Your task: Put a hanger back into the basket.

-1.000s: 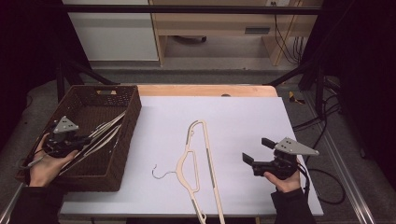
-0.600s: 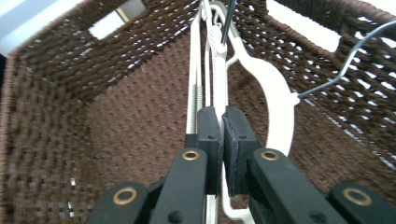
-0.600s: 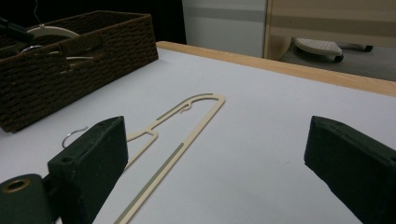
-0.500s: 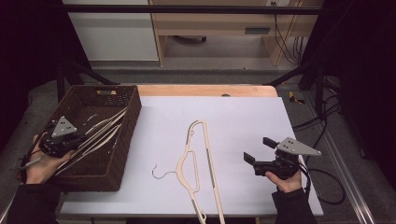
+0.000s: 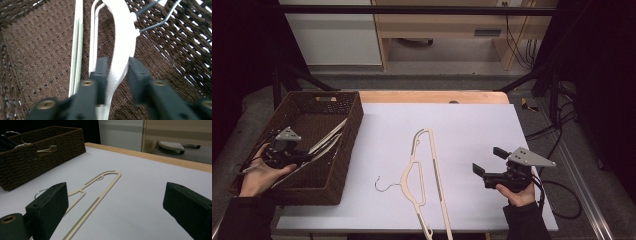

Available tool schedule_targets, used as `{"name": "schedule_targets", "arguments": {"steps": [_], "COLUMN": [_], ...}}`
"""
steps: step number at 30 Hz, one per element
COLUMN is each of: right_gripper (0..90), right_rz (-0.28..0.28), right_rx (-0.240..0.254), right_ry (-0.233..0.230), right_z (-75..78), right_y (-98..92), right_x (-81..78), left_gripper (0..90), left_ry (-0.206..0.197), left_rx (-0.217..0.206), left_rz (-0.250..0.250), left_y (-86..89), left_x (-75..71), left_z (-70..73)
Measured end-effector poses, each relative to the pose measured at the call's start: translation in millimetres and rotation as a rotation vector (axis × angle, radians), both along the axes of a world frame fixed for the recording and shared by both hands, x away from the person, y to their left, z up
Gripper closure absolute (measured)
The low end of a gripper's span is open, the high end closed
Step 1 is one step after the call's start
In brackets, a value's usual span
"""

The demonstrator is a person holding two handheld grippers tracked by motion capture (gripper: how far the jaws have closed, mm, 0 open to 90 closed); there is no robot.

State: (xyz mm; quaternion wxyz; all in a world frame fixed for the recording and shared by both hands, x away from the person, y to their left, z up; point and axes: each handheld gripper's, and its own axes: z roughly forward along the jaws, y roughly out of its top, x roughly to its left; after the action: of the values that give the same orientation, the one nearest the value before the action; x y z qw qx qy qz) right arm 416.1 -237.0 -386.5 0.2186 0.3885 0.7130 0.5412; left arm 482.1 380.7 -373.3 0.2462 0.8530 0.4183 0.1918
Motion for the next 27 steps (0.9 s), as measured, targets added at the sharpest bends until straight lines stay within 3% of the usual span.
{"name": "schedule_targets", "arguments": {"steps": [2, 5, 7, 8, 11, 15, 19, 27], "right_gripper": [6.6, 6.7, 6.8, 6.7, 6.8, 6.9, 6.8, 6.6], "right_rz": [0.001, 0.007, 0.004, 0.009, 0.013, 0.018, 0.028, 0.047], "right_rx": [0.001, -0.002, -0.003, -0.003, -0.002, 0.003, 0.004, -0.01], "right_ry": [0.002, -0.001, 0.0, 0.002, -0.004, -0.007, -0.009, 0.005], "right_z": [0.0, -0.4, -0.6, -0.3, 0.8, 3.7, 5.6, 3.8], "right_y": [0.1, 0.8, 2.7, 3.6, 5.9, 11.9, 18.7, 30.8], "right_x": [-0.1, 0.4, 0.3, -0.1, -0.7, -2.8, -4.1, -4.5], "left_gripper": [56.4, 48.4, 43.9, 41.6, 34.9, 22.6, 11.5, 5.3], "left_ry": [-0.025, -0.126, -0.218, -0.238, -0.328, -0.415, -0.474, -0.482], "left_rx": [-0.031, -0.109, -0.189, -0.217, -0.309, -0.405, -0.448, -0.528], "left_rz": [-0.013, 0.001, 0.038, 0.041, 0.028, -0.001, -0.007, -0.048], "left_y": [0.9, 5.5, 9.5, 11.4, 14.6, 12.4, -1.5, -45.1], "left_x": [-3.7, -13.1, -22.0, -25.2, -39.2, -57.3, -72.3, -79.4], "left_z": [4.3, 18.1, 30.5, 35.1, 51.5, 66.5, 69.7, 55.6]}}
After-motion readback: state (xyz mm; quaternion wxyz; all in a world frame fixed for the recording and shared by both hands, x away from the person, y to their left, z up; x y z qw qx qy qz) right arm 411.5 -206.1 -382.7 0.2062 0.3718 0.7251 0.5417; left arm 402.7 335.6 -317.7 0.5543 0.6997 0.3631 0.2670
